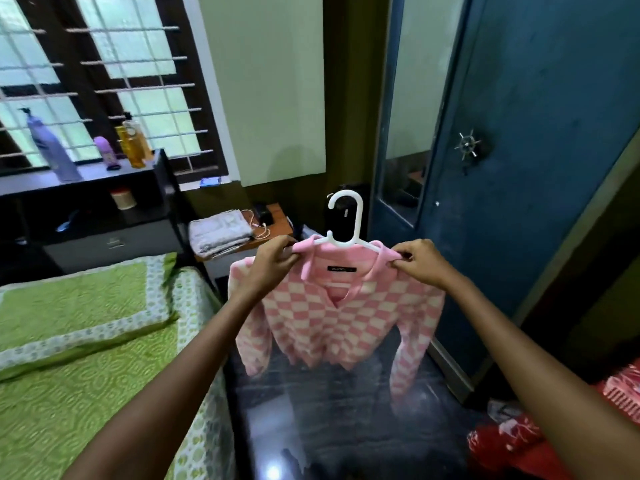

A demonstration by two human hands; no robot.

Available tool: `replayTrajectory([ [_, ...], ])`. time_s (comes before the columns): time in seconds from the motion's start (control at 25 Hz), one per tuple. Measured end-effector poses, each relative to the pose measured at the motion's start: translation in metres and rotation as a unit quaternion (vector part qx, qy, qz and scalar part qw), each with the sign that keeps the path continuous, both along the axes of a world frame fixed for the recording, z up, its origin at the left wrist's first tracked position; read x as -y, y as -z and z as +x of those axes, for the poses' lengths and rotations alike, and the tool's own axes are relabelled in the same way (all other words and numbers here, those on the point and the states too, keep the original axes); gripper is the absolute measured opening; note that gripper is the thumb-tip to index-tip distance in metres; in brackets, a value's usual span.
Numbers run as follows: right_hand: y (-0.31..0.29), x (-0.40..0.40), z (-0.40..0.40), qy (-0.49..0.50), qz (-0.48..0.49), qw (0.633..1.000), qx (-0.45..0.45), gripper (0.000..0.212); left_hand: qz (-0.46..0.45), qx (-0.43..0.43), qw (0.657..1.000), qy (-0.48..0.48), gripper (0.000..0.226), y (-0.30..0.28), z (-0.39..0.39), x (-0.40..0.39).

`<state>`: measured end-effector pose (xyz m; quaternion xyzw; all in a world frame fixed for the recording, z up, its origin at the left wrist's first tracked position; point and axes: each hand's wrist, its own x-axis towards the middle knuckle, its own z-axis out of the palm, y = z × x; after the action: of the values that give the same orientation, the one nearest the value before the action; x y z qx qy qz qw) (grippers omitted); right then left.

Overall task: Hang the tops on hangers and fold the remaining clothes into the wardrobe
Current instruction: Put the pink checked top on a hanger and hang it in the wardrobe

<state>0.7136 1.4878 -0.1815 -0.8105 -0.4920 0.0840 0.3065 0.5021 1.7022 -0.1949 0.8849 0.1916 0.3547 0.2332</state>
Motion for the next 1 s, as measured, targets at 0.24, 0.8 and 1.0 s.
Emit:
replayTrajectory([
  [0.24,-0.017,-0.037,0.099,0.059,0.014,0.998,0.012,0.008,0.004,-0.007,0.998,0.066,0.015,-0.016,0.130,-0.060],
  [0.8,-0.028,-0.062,0.245,0.269,0.065,0.961,0.014,0.006,-0.021,-0.025,0.964,0.264,0.013,-0.026,0.389,-0.128],
  [1.0,-0.028,-0.079,0.278,0.335,0.049,0.941,0.007,0.006,-0.084,-0.026,0.949,0.303,0.022,-0.022,0.466,-0.142],
])
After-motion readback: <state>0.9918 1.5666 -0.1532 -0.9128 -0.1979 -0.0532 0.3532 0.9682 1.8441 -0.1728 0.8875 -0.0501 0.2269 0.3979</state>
